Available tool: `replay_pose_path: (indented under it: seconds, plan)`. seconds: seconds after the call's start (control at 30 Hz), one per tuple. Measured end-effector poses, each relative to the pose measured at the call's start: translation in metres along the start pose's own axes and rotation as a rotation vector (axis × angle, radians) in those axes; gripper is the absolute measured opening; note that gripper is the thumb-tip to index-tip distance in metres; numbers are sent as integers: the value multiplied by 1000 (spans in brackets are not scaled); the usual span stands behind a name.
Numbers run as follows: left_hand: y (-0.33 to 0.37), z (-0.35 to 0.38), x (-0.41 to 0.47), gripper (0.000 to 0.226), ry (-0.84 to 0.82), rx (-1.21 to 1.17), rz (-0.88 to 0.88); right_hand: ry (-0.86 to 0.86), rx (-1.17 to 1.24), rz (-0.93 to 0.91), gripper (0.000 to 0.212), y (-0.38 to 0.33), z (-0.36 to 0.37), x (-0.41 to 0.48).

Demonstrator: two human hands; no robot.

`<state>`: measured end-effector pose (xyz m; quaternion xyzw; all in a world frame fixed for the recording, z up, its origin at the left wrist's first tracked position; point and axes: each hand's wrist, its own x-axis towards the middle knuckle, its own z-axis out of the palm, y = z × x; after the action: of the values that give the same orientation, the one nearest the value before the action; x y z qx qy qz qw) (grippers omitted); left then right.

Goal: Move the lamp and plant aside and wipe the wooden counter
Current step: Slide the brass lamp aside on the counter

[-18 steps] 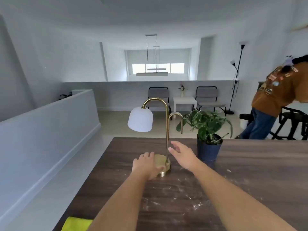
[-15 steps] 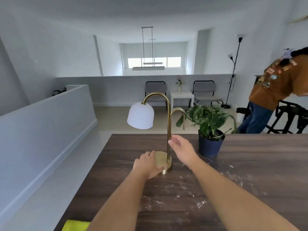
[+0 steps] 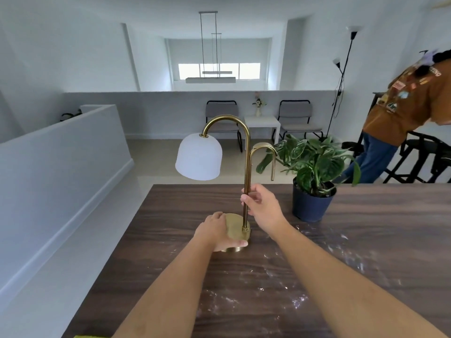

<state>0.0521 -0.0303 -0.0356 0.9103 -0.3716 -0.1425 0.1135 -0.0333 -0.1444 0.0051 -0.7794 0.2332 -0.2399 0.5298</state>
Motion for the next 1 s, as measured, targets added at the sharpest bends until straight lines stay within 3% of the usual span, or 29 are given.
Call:
replay_pose_path:
  seconds: [0.1, 0.23, 0.5, 1.0]
  plan:
    - [7, 3, 1, 112, -2, 5, -63, -29, -8, -25, 8, 4, -1, 5]
    - [8, 5, 4, 104, 29, -6, -124, -57, -27, -71, 9, 9, -1, 10]
    - [1, 3, 17, 102, 103, 53, -126, -26, -15, -111, 8, 1, 7, 22]
    - [-131, -67, 102, 112, 181, 47, -202, -80, -25, -192, 10, -45, 136, 131]
